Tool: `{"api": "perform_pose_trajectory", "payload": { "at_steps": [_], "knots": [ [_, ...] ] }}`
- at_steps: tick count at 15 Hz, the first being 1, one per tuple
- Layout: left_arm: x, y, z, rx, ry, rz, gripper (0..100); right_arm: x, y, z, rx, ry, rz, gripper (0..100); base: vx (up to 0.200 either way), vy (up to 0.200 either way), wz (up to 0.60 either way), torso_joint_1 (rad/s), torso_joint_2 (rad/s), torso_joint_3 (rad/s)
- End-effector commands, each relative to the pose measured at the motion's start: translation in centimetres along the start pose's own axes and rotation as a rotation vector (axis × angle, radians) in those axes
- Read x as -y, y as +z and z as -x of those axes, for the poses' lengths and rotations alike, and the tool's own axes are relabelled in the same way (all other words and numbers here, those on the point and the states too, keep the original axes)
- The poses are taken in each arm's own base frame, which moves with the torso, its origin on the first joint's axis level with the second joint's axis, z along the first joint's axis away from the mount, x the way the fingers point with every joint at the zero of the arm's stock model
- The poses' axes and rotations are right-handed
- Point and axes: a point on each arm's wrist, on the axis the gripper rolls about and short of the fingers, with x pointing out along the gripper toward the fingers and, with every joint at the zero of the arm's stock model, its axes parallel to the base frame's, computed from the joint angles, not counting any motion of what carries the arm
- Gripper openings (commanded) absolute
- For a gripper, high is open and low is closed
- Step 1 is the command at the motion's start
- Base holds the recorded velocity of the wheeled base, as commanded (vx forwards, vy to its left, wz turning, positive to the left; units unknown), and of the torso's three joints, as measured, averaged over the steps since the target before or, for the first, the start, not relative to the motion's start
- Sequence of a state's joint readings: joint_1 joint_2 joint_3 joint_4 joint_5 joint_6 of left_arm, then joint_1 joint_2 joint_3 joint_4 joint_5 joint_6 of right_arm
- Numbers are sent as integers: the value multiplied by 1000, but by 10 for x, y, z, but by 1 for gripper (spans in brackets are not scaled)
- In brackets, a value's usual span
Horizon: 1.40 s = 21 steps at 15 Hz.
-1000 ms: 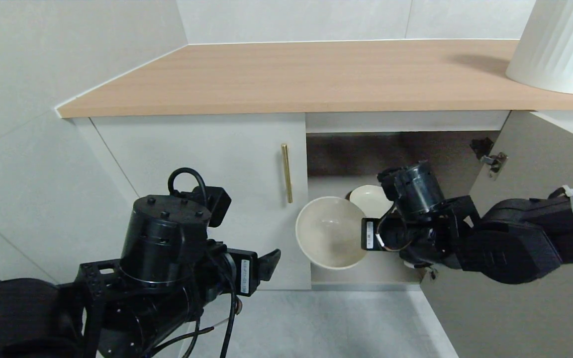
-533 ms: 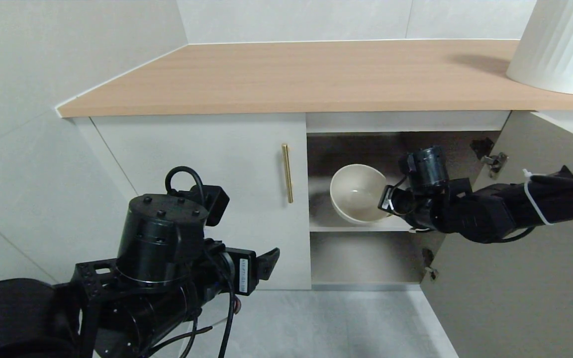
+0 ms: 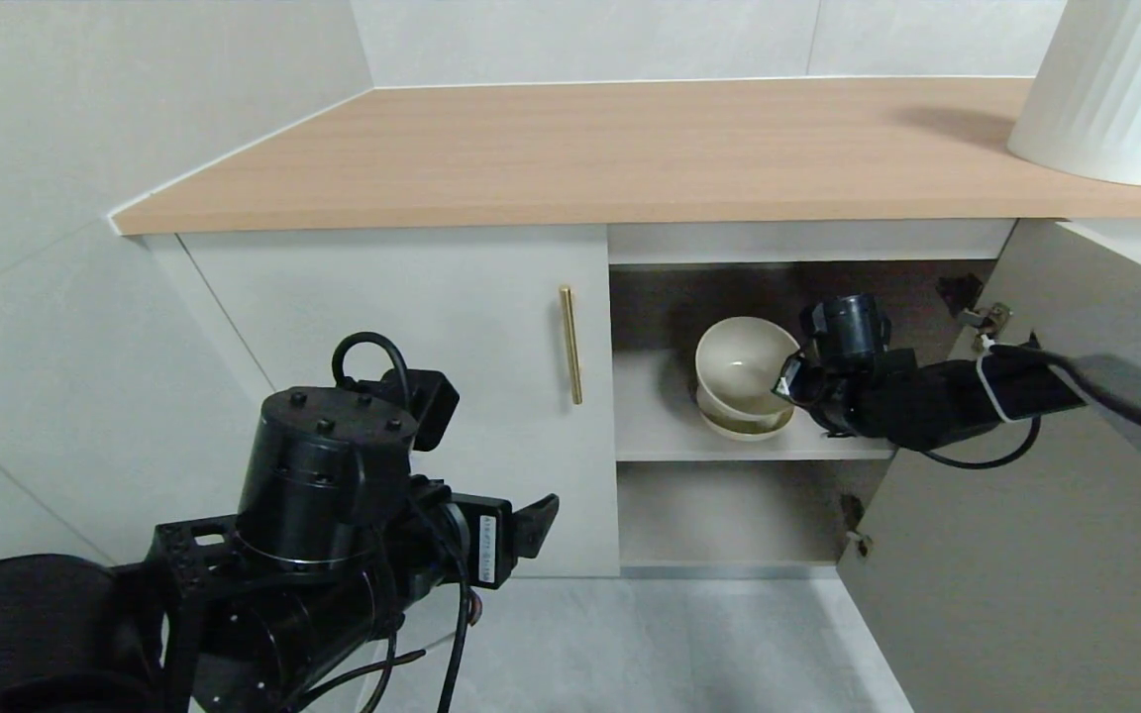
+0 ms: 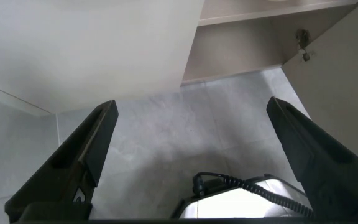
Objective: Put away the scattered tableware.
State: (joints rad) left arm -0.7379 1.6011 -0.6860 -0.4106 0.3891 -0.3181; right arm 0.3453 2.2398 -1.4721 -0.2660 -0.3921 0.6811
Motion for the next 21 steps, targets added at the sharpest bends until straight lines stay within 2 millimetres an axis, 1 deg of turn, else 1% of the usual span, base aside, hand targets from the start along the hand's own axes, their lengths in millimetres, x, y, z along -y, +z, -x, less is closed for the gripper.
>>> {"api": "perform_pose_trajectory", "payload": {
  "at_steps": [1,4,8,13,14,19,21],
  "knots": [
    [0,-1,-1,-3,1,0,100,3,-6,-12,-5,-16,-2,0,0,0,0,0,0,0],
    [0,-1,-1,-4,2,-1,100,3,-8,-17,-4,-22,-2,0,0,0,0,0,0,0],
    [0,-1,-2,-2,4,1,100,10,-8,-28,0,-46,-7,0,0,0,0,0,0,0],
    [0,-1,-2,-4,5,1,100,10,-8,-28,-1,-47,-5,0,0,0,0,0,0,0],
    [0,-1,-2,-5,5,0,100,10,-9,-28,-3,-47,-4,100,0,0,0,0,0,0],
    [-1,0,-2,-1,8,5,100,6,-11,-23,-11,-37,3,100,0,0,0,0,0,0],
    [-3,2,-2,6,14,12,100,6,-8,-14,-17,-31,5,100,0,0,0,0,0,0]
  ]
}}
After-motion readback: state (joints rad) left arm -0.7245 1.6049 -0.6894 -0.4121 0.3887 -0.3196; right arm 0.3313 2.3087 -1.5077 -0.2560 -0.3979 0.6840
